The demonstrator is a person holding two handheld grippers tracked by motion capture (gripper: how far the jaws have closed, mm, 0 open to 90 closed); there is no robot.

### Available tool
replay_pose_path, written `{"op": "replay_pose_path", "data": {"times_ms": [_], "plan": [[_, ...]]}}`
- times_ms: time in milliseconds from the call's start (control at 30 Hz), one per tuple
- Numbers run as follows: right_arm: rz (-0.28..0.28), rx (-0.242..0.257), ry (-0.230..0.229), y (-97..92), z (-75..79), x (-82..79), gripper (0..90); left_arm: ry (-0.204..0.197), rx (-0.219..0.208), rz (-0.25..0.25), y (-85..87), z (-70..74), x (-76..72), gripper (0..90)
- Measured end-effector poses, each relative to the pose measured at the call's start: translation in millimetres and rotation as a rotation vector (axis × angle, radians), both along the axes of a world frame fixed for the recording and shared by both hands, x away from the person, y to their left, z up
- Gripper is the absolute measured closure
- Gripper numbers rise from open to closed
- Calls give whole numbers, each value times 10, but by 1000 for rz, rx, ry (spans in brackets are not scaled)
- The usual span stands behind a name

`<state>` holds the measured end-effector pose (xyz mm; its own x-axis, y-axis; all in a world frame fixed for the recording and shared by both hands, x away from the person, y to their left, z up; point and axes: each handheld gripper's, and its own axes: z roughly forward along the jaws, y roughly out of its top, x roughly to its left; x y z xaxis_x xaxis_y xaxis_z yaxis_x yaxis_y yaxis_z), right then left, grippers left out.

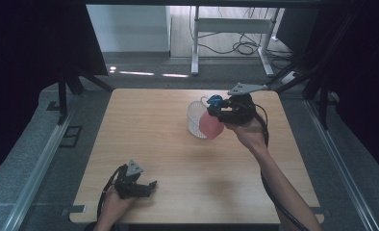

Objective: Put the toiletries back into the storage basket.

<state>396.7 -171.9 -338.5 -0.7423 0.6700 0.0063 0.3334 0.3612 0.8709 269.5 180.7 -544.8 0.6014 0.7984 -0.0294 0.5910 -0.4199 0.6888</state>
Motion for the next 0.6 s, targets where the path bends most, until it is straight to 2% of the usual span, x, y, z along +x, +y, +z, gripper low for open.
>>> {"op": "replay_pose_path", "data": {"times_ms": [133, 600], "plan": [[-6, -9, -10, 23, 26, 46, 524, 1, 2, -1, 1, 1, 0, 106], [-39, 13, -15, 93, 67, 312, 525, -1, 4, -2, 0, 1, 2, 106]]}}
